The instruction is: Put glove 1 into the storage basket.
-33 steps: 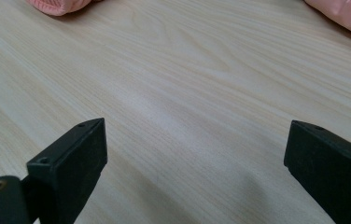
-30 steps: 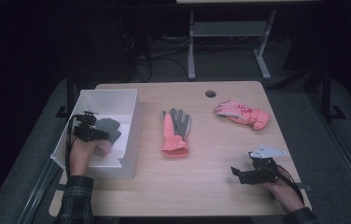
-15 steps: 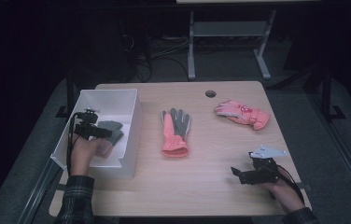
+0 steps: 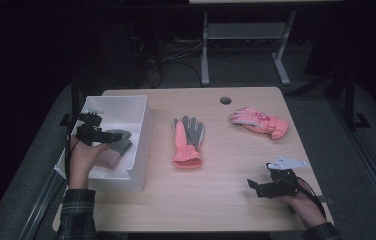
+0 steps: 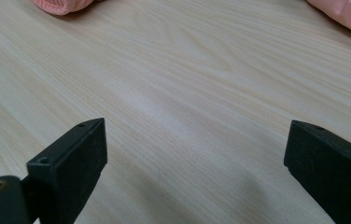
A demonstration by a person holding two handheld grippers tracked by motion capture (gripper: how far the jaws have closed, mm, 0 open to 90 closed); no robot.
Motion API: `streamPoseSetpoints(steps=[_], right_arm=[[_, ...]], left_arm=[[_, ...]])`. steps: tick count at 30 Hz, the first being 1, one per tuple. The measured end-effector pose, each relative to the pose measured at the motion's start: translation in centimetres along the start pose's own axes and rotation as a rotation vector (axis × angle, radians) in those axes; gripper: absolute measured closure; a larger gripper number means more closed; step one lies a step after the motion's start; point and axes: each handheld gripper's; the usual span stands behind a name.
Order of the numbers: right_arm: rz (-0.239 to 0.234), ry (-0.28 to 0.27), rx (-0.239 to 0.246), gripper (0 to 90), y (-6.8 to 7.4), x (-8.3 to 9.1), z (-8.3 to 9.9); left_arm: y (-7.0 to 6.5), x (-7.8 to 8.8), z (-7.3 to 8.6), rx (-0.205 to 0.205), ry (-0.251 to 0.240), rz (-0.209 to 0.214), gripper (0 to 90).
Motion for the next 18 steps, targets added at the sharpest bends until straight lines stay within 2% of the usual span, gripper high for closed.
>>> streamPoseSetpoints(steps=[3,5,9,10,11,13,14,15,18], right_arm=[[-0.001,0.001,0.002,5.6,0.0,0.0,0.0],[-0.001,0.002,0.003,5.6,0.0,0.0,0.0],[-0.005,0.004,0.006,5.6,0.0,0.0,0.0],[-0.005,0.004,0.006,5.6,0.0,0.0,0.0],[-0.006,0.007,0.009,5.6,0.0,-0.1,0.0],[-0.007,0.009,0.010,5.6,0.0,-0.1,0.0],[-0.007,0.009,0.010,5.6,0.0,-0.1,0.0],[-0.007,0.008,0.010,5.6,0.0,-0.1,0.0],[-0.007,0.007,0.009,5.6,0.0,-0.1,0.0]], left_arm=[[-0.7,1.0,-0.5,-0.025,-0.033,0.028,13.4],[-1.3,1.8,-0.8,-0.048,-0.047,0.031,13.2],[-2.7,3.4,-1.5,-0.076,-0.101,0.073,13.2],[-2.7,3.4,-1.5,-0.076,-0.101,0.073,13.2],[-3.5,4.1,-1.8,-0.100,-0.121,0.100,13.2],[-4.4,4.8,-2.1,-0.129,-0.135,0.128,13.2],[-4.4,4.8,-2.1,-0.129,-0.135,0.128,13.2],[-5.5,5.3,-2.3,-0.146,-0.144,0.161,13.3],[-6.9,5.8,-2.6,-0.170,-0.157,0.219,13.4]])
Point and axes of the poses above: each handheld gripper's, and its own axes: x roughly backward along the jaws, z roughly out of its underside, y roughly to its left, and after that the axes turned 3 degrees about -z, right-handed
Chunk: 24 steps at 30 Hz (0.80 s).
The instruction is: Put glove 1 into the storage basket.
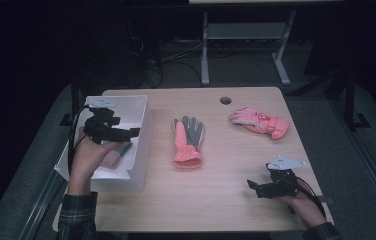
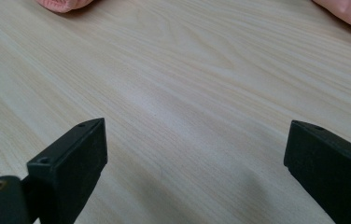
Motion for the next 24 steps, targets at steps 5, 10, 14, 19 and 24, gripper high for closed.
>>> streamPoseSetpoints(steps=[5,10,14,19,24], right_arm=[[-0.002,0.003,0.001,5.6,0.0,0.0,0.0],[-0.003,0.002,0.002,5.6,0.0,0.0,0.0],[-0.006,0.004,0.001,5.7,0.0,0.0,0.0],[-0.006,0.005,0.001,5.7,0.1,0.0,0.0],[-0.009,0.007,0.001,5.7,0.1,0.0,0.0]], left_arm=[[-2.3,-0.7,-0.7,-0.045,0.005,0.065,13.5],[-4.4,-2.0,-1.0,-0.075,0.009,0.152,14.0],[-6.1,-3.0,-1.2,-0.087,0.024,0.195,14.3],[-7.7,-4.2,-1.3,-0.088,0.037,0.239,14.2],[-9.2,-5.5,-1.2,-0.137,0.041,0.232,18.1]])
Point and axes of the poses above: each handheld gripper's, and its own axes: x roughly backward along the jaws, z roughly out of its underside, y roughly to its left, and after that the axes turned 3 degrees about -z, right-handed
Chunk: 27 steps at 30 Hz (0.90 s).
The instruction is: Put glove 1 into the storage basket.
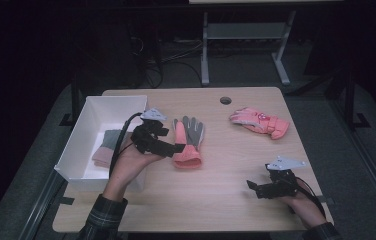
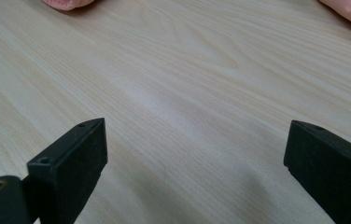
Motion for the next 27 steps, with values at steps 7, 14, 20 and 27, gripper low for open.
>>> streamPoseSetpoints(steps=[7,14,20,27], right_arm=[[-0.001,0.001,0.003,5.7,0.1,-0.1,0.0],[-0.003,0.004,0.004,5.7,0.1,-0.1,0.0],[-0.004,0.002,0.002,5.7,0.1,-0.1,0.0],[-0.004,0.004,0.002,5.7,0.1,-0.1,0.0]], left_arm=[[-0.8,-2.6,0.3,-0.011,0.030,0.015,38.8],[-0.8,-5.3,0.9,0.025,0.053,-0.007,72.4],[-0.3,-7.3,1.0,0.003,0.087,-0.074,89.7],[1.3,-9.4,1.2,0.031,0.079,-0.121,89.6]])
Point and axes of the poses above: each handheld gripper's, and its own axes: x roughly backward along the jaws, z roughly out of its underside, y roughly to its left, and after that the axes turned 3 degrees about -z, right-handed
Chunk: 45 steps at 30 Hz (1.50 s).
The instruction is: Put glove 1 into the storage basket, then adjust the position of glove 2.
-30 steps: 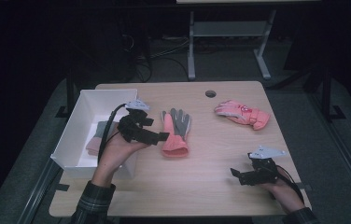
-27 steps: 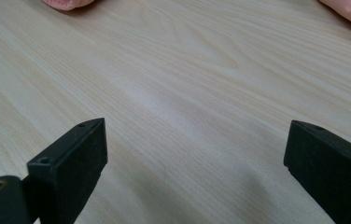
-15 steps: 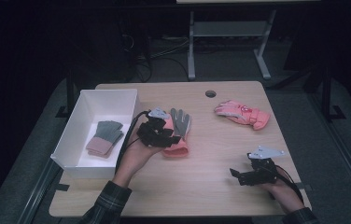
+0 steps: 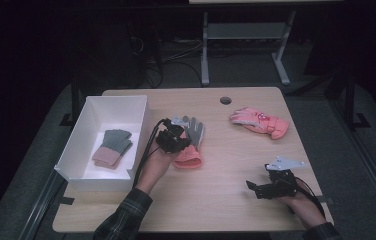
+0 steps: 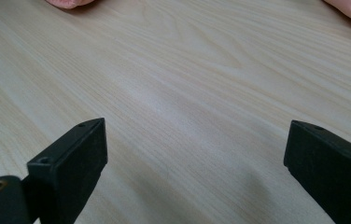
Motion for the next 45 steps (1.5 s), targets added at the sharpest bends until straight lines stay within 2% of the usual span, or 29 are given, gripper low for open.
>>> streamPoseSetpoints(steps=[8,14,16,19,23,24,29,32,33,36,43,44,45], right_arm=[[-0.003,0.000,-0.004,5.7,-0.1,-0.1,0.0],[-0.012,0.004,-0.002,5.7,0.0,-0.1,0.0],[-0.009,0.003,-0.003,5.7,-0.1,-0.1,0.0],[-0.011,0.002,-0.003,5.7,-0.1,-0.1,0.0],[-0.014,0.006,0.001,5.7,0.0,-0.2,0.0],[-0.014,0.006,0.005,5.7,0.0,-0.2,0.0],[-0.014,0.005,0.005,5.7,0.0,-0.2,0.0],[-0.014,0.005,0.001,5.7,0.0,-0.2,0.0],[-0.013,0.006,0.000,5.7,0.0,-0.2,0.0],[-0.012,0.005,0.000,5.7,-0.1,-0.1,0.0],[-0.010,0.002,0.001,5.7,-0.1,-0.1,0.0],[-0.011,0.003,0.002,5.7,-0.1,-0.1,0.0],[-0.011,0.003,0.001,5.7,-0.1,-0.1,0.0]], left_arm=[[1.1,-2.4,-0.2,0.011,-0.002,-0.024,89.6],[1.7,-4.1,-0.2,0.015,0.026,-0.024,89.6],[1.6,-4.6,-0.1,0.016,0.034,-0.019,89.6],[1.1,-5.0,0.1,-0.007,0.055,-0.011,89.6],[0.7,-4.8,0.2,-0.021,0.061,0.012,89.7],[0.5,-4.7,0.3,-0.037,0.071,0.026,89.6],[-0.1,-4.4,0.6,-0.037,0.079,0.062,89.7],[-0.9,-4.0,0.8,-0.066,0.090,0.082,89.7],[-1.2,-3.9,0.9,-0.058,0.089,0.087,89.7],[-1.9,-3.7,1.2,-0.070,0.097,0.109,89.7],[-3.6,-3.0,1.8,-0.103,0.113,0.145,89.7],[-4.1,-2.7,2.0,-0.118,0.126,0.171,89.7],[-4.1,-2.7,2.0,-0.118,0.126,0.171,89.7]])
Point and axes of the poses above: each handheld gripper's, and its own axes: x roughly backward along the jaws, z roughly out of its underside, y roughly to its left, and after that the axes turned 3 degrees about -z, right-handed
